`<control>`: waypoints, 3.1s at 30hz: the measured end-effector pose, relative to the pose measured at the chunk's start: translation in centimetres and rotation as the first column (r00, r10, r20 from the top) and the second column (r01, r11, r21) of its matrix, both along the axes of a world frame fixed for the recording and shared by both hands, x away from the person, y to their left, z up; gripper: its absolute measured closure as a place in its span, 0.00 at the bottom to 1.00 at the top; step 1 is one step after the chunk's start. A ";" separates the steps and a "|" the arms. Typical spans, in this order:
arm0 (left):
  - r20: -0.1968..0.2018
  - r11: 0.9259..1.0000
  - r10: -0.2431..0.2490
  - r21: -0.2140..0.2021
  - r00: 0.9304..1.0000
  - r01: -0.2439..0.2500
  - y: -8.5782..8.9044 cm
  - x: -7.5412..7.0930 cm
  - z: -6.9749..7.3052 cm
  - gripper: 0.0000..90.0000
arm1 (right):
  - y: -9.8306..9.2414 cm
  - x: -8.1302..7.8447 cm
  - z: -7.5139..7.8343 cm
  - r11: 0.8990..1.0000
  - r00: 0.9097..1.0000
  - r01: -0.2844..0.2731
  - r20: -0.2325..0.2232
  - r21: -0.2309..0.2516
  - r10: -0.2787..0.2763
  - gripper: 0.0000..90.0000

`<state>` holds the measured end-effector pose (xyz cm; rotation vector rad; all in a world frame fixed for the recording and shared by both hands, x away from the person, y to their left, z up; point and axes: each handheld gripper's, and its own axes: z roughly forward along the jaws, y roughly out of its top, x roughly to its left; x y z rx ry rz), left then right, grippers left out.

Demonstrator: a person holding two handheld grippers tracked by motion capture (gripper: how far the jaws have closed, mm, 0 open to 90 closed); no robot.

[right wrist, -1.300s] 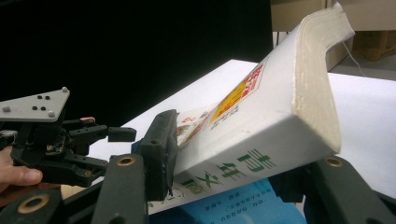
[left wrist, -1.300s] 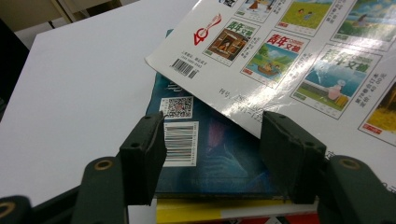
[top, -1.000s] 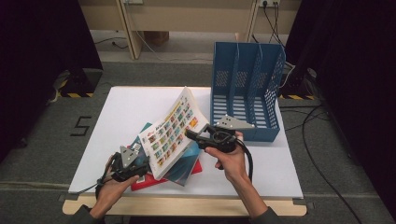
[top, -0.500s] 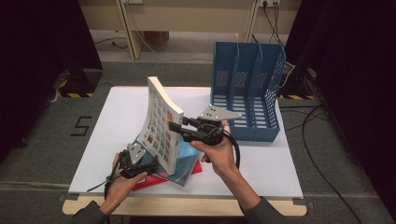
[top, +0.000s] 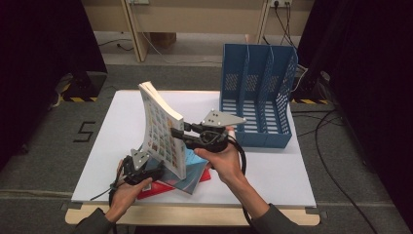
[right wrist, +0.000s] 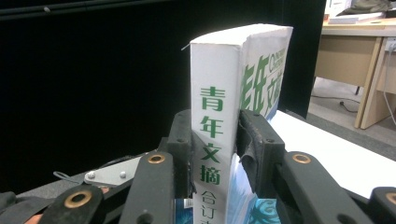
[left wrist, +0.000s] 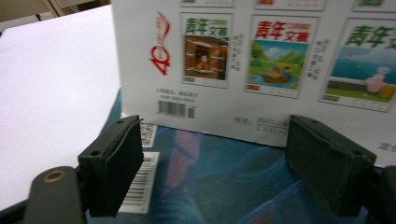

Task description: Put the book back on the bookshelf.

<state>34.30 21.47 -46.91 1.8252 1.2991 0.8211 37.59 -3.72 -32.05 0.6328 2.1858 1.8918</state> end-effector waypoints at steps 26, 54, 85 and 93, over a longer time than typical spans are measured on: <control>0.031 0.984 0.135 -0.125 0.990 -0.130 5.4 0.4 0.5 0.19 | 0.6 -3.3 0.2 0.996 0.995 -0.069 0.067 -0.057 0.073 0.77; 0.039 0.981 0.136 -0.148 0.990 -0.129 5.5 0.5 0.6 0.19 | 3.8 -1.5 2.4 0.993 0.998 -0.040 0.045 -0.113 0.045 0.71; 0.003 0.978 0.138 -0.157 0.990 -0.136 6.1 1.1 -0.3 0.19 | 2.7 2.8 2.9 0.995 0.999 -0.036 0.001 -0.090 0.036 0.81; 0.000 0.979 0.142 -0.151 0.990 -0.140 6.1 1.0 -0.2 0.19 | 2.5 1.9 2.5 0.995 0.998 -0.062 0.003 -0.082 0.063 0.80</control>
